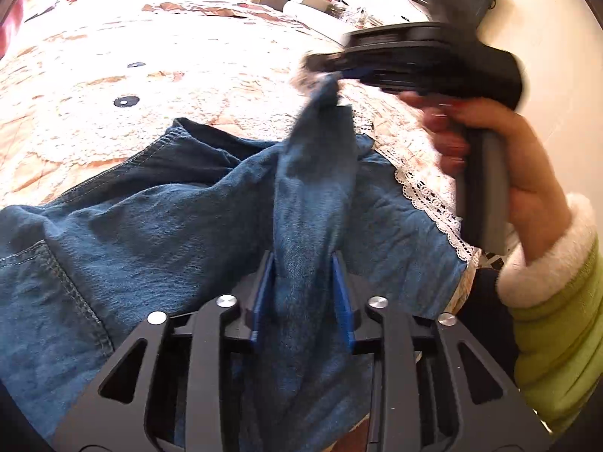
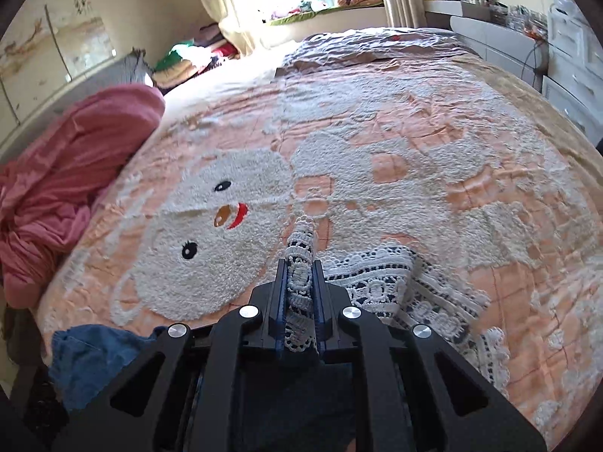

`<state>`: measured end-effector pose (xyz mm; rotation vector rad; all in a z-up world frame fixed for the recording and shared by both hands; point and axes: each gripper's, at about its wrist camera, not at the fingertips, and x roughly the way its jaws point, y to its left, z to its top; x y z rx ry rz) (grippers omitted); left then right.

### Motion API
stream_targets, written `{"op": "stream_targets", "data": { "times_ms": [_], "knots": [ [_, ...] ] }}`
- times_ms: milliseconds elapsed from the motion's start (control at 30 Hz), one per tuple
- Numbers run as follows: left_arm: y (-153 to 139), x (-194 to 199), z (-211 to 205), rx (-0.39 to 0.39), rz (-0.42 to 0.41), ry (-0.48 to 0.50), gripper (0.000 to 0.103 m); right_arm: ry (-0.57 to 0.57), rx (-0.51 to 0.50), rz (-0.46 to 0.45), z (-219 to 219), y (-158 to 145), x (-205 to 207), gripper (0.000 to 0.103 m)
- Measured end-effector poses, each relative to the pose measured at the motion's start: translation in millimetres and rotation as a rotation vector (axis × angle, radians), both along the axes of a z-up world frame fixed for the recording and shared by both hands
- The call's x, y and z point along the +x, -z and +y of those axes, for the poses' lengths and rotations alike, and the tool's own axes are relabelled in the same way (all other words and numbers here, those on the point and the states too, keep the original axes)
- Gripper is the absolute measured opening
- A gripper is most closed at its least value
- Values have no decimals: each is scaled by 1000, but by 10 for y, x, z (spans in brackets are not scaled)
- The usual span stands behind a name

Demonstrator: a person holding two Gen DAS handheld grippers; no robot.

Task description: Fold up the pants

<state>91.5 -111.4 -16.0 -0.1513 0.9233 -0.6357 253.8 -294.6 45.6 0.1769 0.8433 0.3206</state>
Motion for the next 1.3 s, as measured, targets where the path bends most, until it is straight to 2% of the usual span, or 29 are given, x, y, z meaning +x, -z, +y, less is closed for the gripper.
{"op": "stream_targets", "data": {
  "times_ms": [167, 267, 333, 367, 400, 667, 900, 1067, 1300],
  "knots": [
    [-29, 2, -50, -1, -33, 26, 41, 60, 107, -60, -451, -273, -416, 10],
    [-34, -19, -57, -3, -60, 43, 41, 94, 156, -80, -685, -342, -645, 9],
    [-37, -32, -96, 20, -75, 62, 29, 122, 185, -78, -825, -336, -769, 9],
    [-40, -41, -117, 30, -80, 74, 9, 137, 198, -74, -883, -321, -823, 9],
    [-37, -46, -132, 34, -82, 91, 2, 147, 211, -70, -924, -294, -865, 9],
    [-187, -234, -94, 112, -185, 147, 0, 243, 332, -13, -1257, -46, -1401, 7],
    [-189, -348, -54, 133, -197, 187, 0, 266, 309, 46, -1336, 163, -1988, 7],
    [-89, -428, -91, 158, -171, 200, 0, 276, 285, 111, -1365, 380, -2103, 7],
    [8, -633, -201, 204, -184, 238, 0, 313, 252, 133, -1415, 482, -2181, 7]
  ]
}}
